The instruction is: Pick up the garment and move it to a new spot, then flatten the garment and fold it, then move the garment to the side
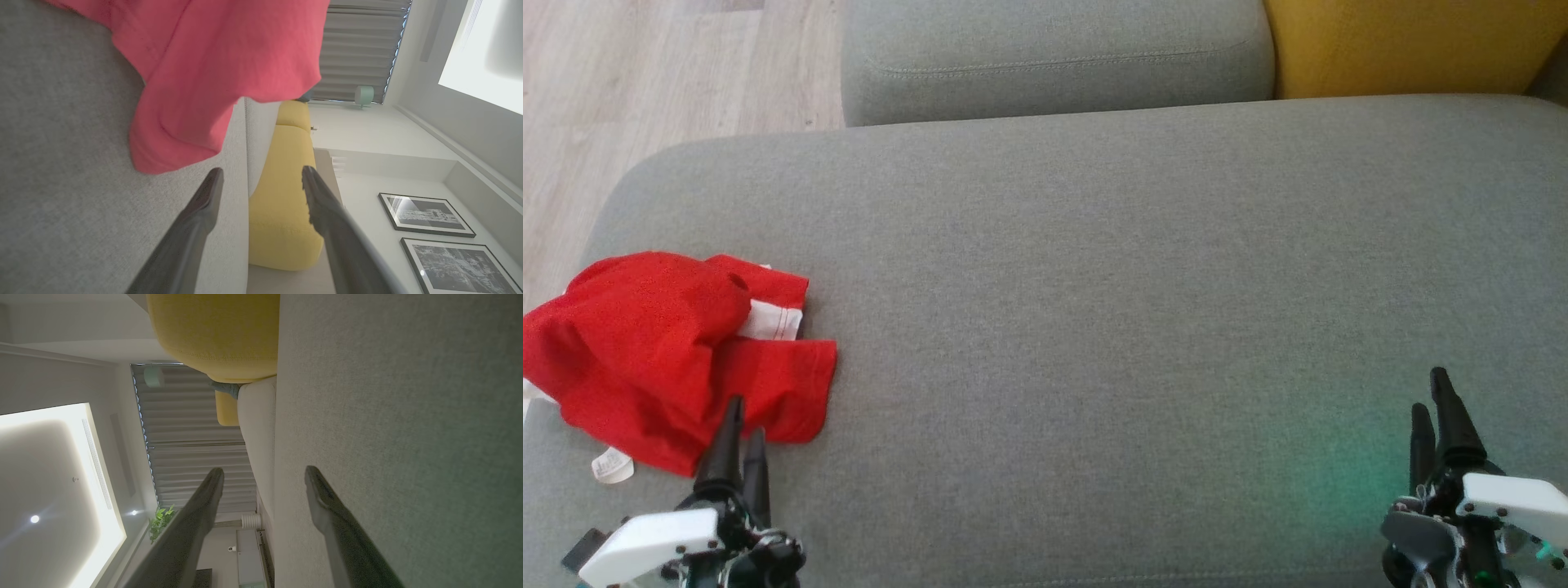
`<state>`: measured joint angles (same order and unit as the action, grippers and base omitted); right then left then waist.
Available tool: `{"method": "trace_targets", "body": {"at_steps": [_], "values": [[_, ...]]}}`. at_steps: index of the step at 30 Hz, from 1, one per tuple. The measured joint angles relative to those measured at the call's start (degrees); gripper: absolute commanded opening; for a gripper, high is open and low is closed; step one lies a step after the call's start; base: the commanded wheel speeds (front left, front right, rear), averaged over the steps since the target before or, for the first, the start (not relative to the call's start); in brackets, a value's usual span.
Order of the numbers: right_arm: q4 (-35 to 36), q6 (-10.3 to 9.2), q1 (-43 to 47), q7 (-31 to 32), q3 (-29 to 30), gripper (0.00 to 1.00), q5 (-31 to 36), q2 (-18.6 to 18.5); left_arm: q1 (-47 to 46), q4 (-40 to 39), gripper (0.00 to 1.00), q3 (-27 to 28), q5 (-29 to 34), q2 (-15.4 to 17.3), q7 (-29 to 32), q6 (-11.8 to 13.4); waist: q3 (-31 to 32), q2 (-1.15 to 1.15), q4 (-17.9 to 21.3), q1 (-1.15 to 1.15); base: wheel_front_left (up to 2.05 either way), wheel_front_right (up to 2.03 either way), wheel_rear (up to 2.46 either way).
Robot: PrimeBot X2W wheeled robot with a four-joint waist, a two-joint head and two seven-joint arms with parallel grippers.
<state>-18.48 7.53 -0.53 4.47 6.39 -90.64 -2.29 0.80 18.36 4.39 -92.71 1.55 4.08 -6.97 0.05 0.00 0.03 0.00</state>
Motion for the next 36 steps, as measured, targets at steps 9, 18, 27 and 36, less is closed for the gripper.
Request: {"method": "trace_targets", "body": {"at_steps": [9,18,27,36], "values": [[0.2,0.00,-0.1,-1.5,-0.1,1.00,5.2,0.0,0.0,-1.0,1.00,0.5,3.2,0.0,-1.4,0.0,0.1,0.00,0.0,0.00,0.00,0.00,0.00],[0.8,0.00,-1.6,-3.0,0.3,1.00,15.1,0.0,-1.4,-3.2,1.00,2.8,7.6,0.0,-2.9,0.0,-0.1,0.00,0.2,0.00,0.00,0.00,0.00],[2.4,0.00,-2.6,-4.0,0.2,1.00,26.0,0.0,-1.6,-6.4,1.00,3.6,14.1,0.0,-4.3,1.4,0.0,0.00,0.1,0.00,0.00,0.00,0.00],[4.6,0.00,-2.8,-5.5,-0.9,1.00,36.1,0.0,-1.9,-10.7,1.00,2.1,23.1,0.0,-5.8,3.1,0.2,0.00,0.0,0.00,0.00,0.00,0.00]]}}
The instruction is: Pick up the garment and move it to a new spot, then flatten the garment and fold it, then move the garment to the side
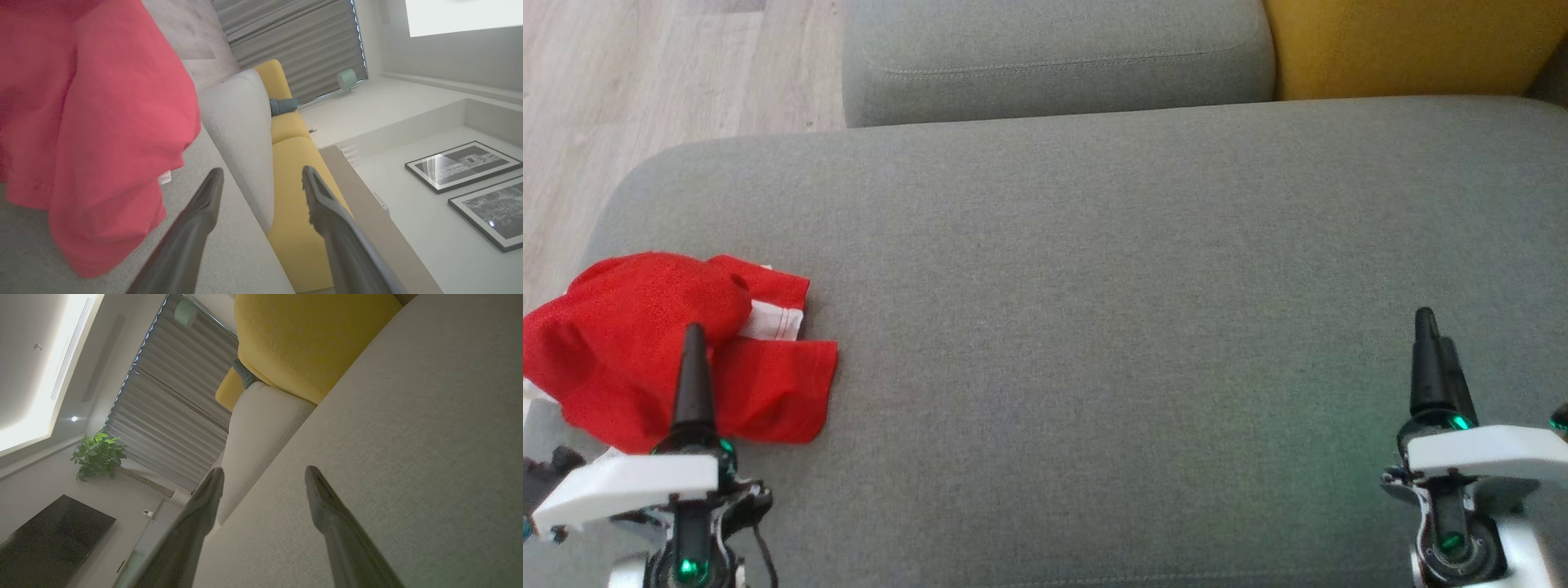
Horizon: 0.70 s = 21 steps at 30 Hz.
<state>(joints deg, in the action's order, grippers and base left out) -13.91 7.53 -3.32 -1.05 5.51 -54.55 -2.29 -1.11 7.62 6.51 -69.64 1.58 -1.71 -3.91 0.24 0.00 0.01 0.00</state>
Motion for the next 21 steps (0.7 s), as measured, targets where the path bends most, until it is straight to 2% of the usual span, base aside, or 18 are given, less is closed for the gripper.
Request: {"method": "trace_targets", "body": {"at_steps": [10,21], "values": [[1.1,0.00,-1.0,-2.1,-2.2,1.00,10.9,0.0,-0.2,-3.9,1.00,-2.7,10.6,0.0,-1.5,1.9,0.0,0.00,0.0,0.00,0.00,0.00,0.00],[2.1,0.00,-1.1,-4.0,-6.0,1.00,22.4,0.0,-0.2,-5.8,1.00,-7.8,25.4,0.1,-3.5,1.8,0.0,0.00,0.4,0.00,0.00,0.00,0.00]]}}
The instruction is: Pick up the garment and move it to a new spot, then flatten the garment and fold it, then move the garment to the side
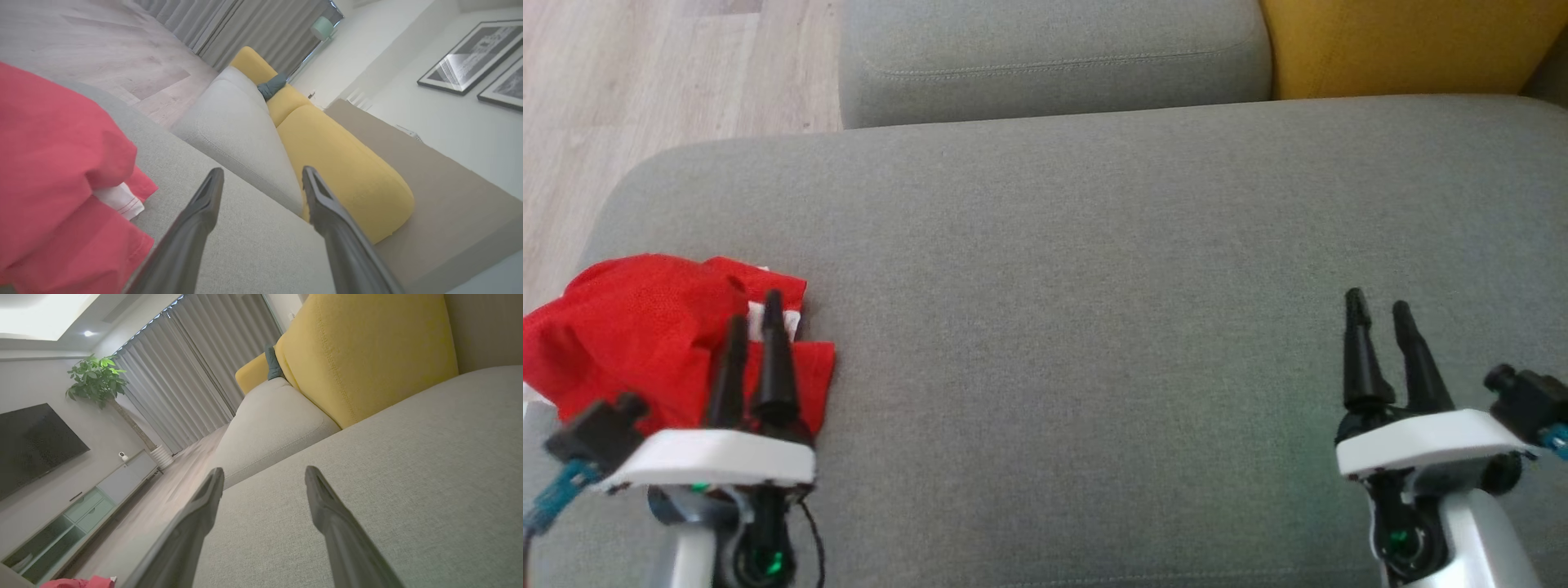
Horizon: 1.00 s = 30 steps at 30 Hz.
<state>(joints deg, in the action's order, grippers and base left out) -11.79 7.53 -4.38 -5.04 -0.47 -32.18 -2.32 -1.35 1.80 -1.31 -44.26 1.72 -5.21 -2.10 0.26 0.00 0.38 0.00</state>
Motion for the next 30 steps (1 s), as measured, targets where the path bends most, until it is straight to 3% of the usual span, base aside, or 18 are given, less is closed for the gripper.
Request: {"method": "trace_targets", "body": {"at_steps": [7,23,30], "values": [[0.0,0.00,-0.2,-1.1,-2.2,1.00,6.7,0.0,0.0,0.0,1.00,-4.3,9.3,0.9,-1.1,0.2,0.0,0.00,0.0,0.00,0.00,0.00,0.00],[-0.7,0.00,-1.0,-3.6,-2.9,1.00,20.7,-0.1,-0.3,0.8,1.00,-13.9,23.5,6.7,-3.7,8.0,0.2,0.00,-0.1,0.00,0.00,0.00,0.00],[-0.7,0.00,-1.0,-4.6,-3.4,1.00,23.8,-0.1,-1.6,1.4,1.00,-17.5,28.0,8.7,-4.5,11.3,0.2,0.00,-0.1,0.00,0.00,0.00,0.00]]}}
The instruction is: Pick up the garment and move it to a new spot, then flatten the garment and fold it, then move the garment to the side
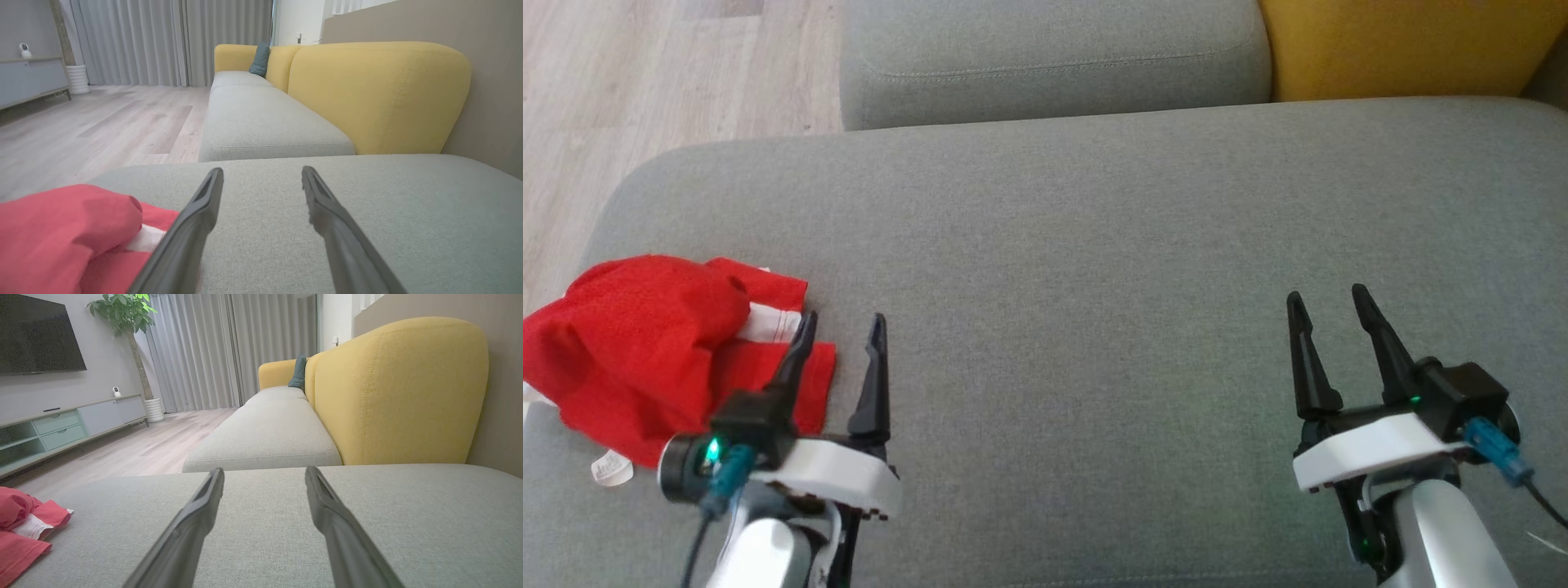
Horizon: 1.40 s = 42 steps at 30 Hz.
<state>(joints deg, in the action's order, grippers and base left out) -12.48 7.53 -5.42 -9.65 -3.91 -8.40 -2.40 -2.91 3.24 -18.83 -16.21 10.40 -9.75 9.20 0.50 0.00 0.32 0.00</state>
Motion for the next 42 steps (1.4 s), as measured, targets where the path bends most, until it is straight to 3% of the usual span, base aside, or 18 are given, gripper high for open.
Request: {"method": "trace_targets", "body": {"at_steps": [7,13,17,23,33,42], "values": [[0.7,0.00,0.0,-1.2,-0.9,1.00,2.7,0.0,-1.2,0.5,1.00,-5.5,7.1,3.2,-1.0,3.7,0.0,0.00,-0.1,0.00,0.00,0.00,0.00],[1.7,0.00,0.0,-2.4,-1.6,1.00,2.9,-0.1,-1.3,-0.7,1.00,-6.5,5.4,3.0,-2.1,5.8,0.0,0.00,0.0,0.00,0.00,0.00,0.00],[1.3,0.00,0.1,-3.0,-1.9,1.00,-2.5,-0.1,-1.1,-1.9,1.00,-6.2,4.9,2.8,-3.0,5.9,0.1,0.00,0.0,0.00,0.00,0.00,0.00],[-2.9,0.00,0.1,-3.6,-2.2,1.00,-9.2,-0.1,-0.1,-2.3,1.00,-3.9,4.8,0.7,-4.0,4.1,0.5,0.00,-0.1,0.00,0.00,0.00,0.00],[-6.8,0.00,0.0,-4.7,-3.3,1.00,-7.5,-0.1,2.7,2.1,1.00,0.3,7.9,-2.5,-4.5,-0.2,1.1,0.00,0.0,0.00,0.00,0.00,0.00],[-6.8,0.00,0.0,-4.7,-3.2,1.00,-7.1,-0.1,2.7,2.9,1.00,3.2,9.4,-4.6,-4.5,-2.2,1.1,0.00,-0.9,0.00,0.00,0.00,0.00]]}}
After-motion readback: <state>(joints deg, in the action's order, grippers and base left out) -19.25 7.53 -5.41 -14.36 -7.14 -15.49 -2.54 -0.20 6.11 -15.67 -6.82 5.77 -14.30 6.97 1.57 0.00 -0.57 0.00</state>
